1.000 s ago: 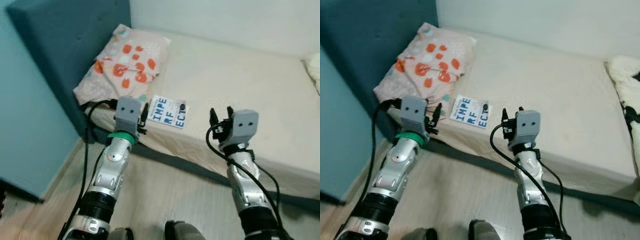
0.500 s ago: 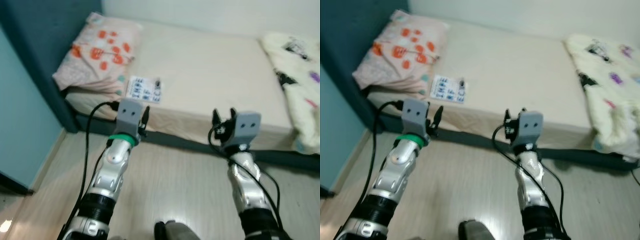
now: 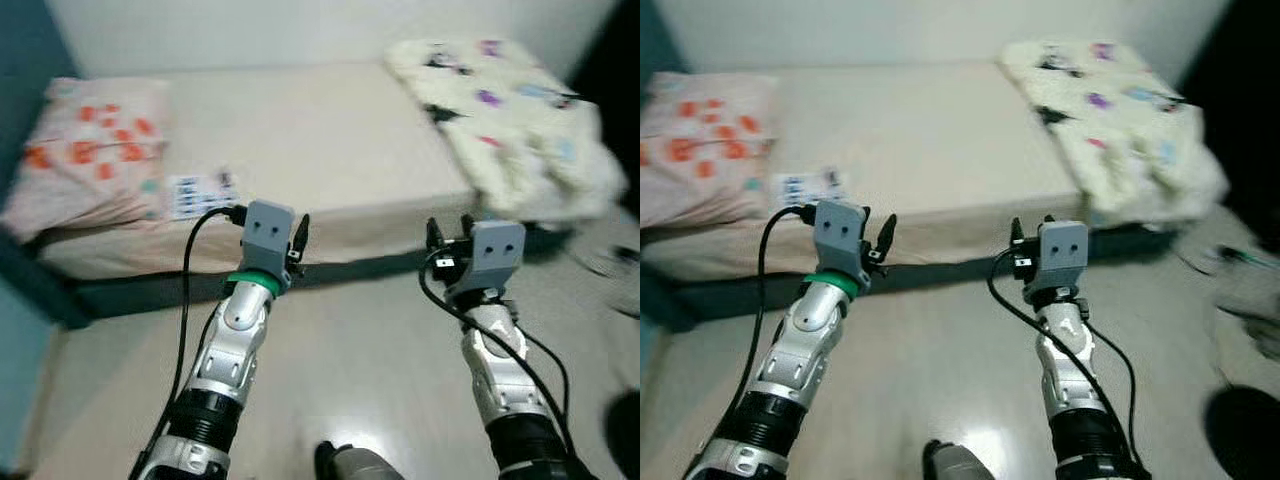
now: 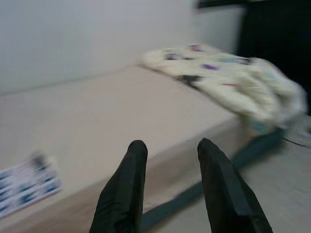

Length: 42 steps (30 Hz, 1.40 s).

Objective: Clean up the room

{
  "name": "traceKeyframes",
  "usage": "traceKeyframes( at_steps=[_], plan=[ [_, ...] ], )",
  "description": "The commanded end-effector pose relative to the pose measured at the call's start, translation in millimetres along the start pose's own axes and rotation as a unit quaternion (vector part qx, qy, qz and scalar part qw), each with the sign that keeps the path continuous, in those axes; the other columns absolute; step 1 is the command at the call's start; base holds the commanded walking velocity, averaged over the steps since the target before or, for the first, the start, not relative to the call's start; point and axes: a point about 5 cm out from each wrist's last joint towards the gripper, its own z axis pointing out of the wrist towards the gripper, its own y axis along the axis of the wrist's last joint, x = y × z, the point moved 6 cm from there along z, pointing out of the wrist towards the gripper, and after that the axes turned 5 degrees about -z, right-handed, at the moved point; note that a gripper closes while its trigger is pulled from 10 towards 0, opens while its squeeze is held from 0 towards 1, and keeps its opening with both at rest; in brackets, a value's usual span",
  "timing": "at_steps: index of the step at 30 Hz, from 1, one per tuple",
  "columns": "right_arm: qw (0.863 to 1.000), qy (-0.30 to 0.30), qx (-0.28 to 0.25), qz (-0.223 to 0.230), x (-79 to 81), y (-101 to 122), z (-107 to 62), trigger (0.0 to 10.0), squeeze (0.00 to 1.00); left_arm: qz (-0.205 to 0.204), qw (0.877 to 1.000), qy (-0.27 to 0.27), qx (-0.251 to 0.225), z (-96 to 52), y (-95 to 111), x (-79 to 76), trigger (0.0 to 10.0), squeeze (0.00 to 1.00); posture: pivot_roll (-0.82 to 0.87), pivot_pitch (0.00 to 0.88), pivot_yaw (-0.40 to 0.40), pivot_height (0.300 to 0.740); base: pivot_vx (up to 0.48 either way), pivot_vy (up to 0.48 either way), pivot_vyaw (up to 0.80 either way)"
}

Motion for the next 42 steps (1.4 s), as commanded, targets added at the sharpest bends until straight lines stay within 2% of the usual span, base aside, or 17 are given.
traceKeyframes(
  at_steps=[1,5,9,12,14,16,17,19,20,21,26,28,31,42],
  plan=[
    [1.000,-0.004,0.009,0.006,-0.3,-4,-1.4,10.0,0.00,-0.001,1.000,-0.003,0.009,-1.1,-4,-1.5,10.0,0.00,-0.08,0.000,0.025,0.740,0.000,0.000,-0.74],
    [1.000,-0.005,0.009,0.007,0.1,-4,-1.4,10.0,0.00,-0.002,1.000,-0.006,0.012,-1.0,-5,-2.6,10.0,0.00,-0.08,0.000,0.026,0.740,0.000,0.000,-0.74],
    [1.000,-0.005,0.010,0.007,0.3,-6,-2.0,10.0,0.00,-0.009,1.000,-0.004,0.029,-1.2,-13,-0.4,10.0,0.00,-0.08,0.000,0.027,0.740,0.000,0.000,-0.74],
    [1.000,-0.004,0.015,0.008,1.0,-9,-3.5,10.0,0.00,-0.014,0.998,0.006,0.054,-3.0,-27,6.4,10.0,0.00,-0.08,0.000,0.027,0.740,0.000,0.000,-0.74],
    [1.000,-0.004,0.015,0.008,1.0,-9,-3.5,10.0,0.00,-0.014,0.998,0.006,0.054,-3.0,-27,6.4,10.0,0.00,-0.08,0.000,0.027,0.740,0.000,0.000,-0.74],
    [0.999,0.002,0.043,0.004,2.7,-26,-9.9,10.0,0.00,0.023,0.995,0.007,0.097,-9.9,-54,16.9,10.0,0.00,-0.08,0.000,0.024,0.740,0.000,0.000,-0.74],
    [0.999,0.002,0.043,0.004,2.7,-26,-9.9,10.0,0.00,0.023,0.995,0.007,0.097,-9.9,-54,16.9,10.0,0.00,-0.08,0.000,0.024,0.740,0.000,0.000,-0.74],
    [0.994,0.019,0.105,-0.004,7.7,-62,-27.9,10.0,0.00,0.063,0.985,0.011,0.160,-26.4,-92,34.9,10.0,0.00,-0.07,0.000,0.022,0.740,0.000,0.000,-0.74],
    [0.994,0.019,0.105,-0.004,7.7,-62,-27.9,10.0,0.00,0.063,0.985,0.011,0.160,-26.4,-92,34.9,10.0,0.00,-0.07,0.000,0.022,0.740,0.000,0.000,-0.74],
    [0.988,0.037,0.150,-0.004,13.9,-85,-42.5,10.0,0.00,0.081,0.977,0.010,0.198,-40.2,-114,43.8,10.0,0.00,-0.07,0.000,0.022,0.740,0.000,0.000,-0.74],
    [0.985,0.045,0.165,-0.010,16.3,-93,-48.7,10.0,0.00,0.085,0.973,0.004,0.214,-47.6,-123,45.3,10.0,0.00,-0.06,0.000,0.020,0.740,0.000,0.000,-0.74],
    [0.983,0.050,0.179,-0.013,19.5,-101,-56.6,10.0,0.00,0.066,0.965,0.001,0.252,-67.8,-144,48.7,10.0,0.00,-0.05,0.000,0.012,0.740,0.000,0.000,-0.74],
    [0.981,0.053,0.186,-0.014,21.4,-104,-59.6,10.0,0.00,0.063,0.963,0.005,0.263,-74.2,-151,51.9,10.0,0.00,-0.05,0.000,0.012,0.740,0.000,0.000,-0.74],
    [0.983,0.049,0.176,-0.012,20.2,-102,-55.9,10.0,0.00,0.077,0.966,-0.001,0.245,-67.1,-146,48.1,10.0,0.00,-0.06,0.000,0.018,0.740,0.000,0.000,-0.74]
  ],
)
